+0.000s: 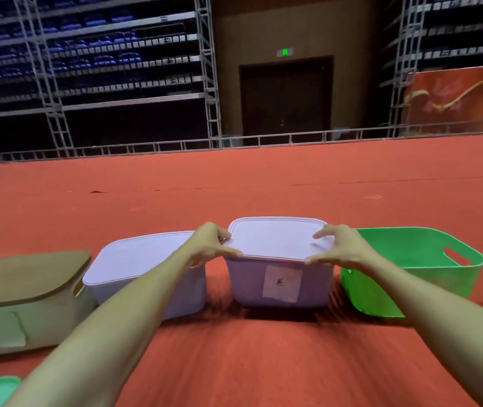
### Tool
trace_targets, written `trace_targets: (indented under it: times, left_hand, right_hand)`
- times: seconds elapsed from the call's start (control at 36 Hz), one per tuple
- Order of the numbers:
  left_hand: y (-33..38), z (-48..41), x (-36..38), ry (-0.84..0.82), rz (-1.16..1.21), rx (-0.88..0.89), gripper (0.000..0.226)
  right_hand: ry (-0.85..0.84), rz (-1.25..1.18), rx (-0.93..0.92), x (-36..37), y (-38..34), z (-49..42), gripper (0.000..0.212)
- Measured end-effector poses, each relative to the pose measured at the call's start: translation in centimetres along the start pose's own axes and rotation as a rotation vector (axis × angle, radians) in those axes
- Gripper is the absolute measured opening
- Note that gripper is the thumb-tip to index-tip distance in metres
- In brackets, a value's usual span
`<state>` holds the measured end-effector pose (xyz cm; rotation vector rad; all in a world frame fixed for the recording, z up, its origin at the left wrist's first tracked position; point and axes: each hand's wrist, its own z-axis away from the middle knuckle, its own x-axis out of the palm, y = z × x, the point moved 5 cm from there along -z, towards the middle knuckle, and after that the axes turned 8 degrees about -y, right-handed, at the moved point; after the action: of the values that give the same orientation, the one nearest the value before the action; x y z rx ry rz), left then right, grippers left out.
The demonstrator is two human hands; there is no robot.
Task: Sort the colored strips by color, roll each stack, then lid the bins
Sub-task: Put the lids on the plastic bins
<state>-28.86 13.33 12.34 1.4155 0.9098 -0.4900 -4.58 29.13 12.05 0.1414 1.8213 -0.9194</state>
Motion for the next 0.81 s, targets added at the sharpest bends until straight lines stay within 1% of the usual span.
trace_targets:
  times: [0.06, 0.17, 0.39, 0.42, 0.47, 0.5, 0.53, 0.58, 0.61, 0.64, 0.69, 0.81]
  left_hand:
    - [-0.4, -0.1, 0.3, -0.029, -0.017, -0.002, 0.063]
    - [-0.9, -0.4, 0.9, -0.049, -0.080, -0.022, 0.058]
    - [-1.4, -1.0, 1.0, -0.062, -0.110, -0.056, 0.057]
    - [-1.4, -1.1, 1.0, -0.060, -0.115, -0.064, 0.055]
    - [-1.5, -1.3, 0.7, -0.035, -0.099, -0.122, 0.043]
    - [-1.4, -1.5, 0.4, -0.010, -0.096, -0.149, 0.046]
    - [-1.2, -1.7, 0.1, 0.017, -0.104, -0.164, 0.058]
    - [0.0, -2.2, -0.4, 0.085, -0.144, -0.162, 0.066]
    - [0.5, -2.6, -0.3, 0.100, -0.183, -0.160, 0.071]
    - [0.9, -3.2, 0.0, 0.090, -0.223, -0.167, 0.075]
    - [1.1, -4.3, 1.2, 0.037, -0.291, -0.191, 0.082]
    - [-0.5, -6.2, 4.0, -0.067, -0.448, -0.260, 0.093]
  right_hand:
    - [-0.016, -0.003, 0.007, 0.5, 0.3, -0.4, 0.079]
    - [-0.027, 0.002, 0.034, 0.9, 0.6, -1.1, 0.077]
    - [-0.128, 0.019, 0.061, 1.5, 0.8, -1.6, 0.080]
    - [-0.147, 0.023, 0.064, 1.5, 0.8, -1.6, 0.081]
    - [-0.151, 0.020, 0.078, 1.2, 1.0, -1.8, 0.081]
    - [-0.124, 0.019, 0.084, 0.9, 1.0, -1.9, 0.079]
    - [-0.078, 0.031, 0.089, 0.5, 0.9, -2.2, 0.077]
    - [0.032, 0.091, 0.080, -0.2, 0.5, -3.0, 0.074]
    - [0.058, 0.110, 0.070, -0.2, 0.3, -3.5, 0.075]
    - [0.051, 0.111, 0.070, 0.1, 0.0, -4.0, 0.080]
    - [-0.033, 0.118, 0.096, 1.2, -0.1, -4.8, 0.094]
    - [-0.200, 0.241, 0.154, 3.7, 0.3, -5.2, 0.113]
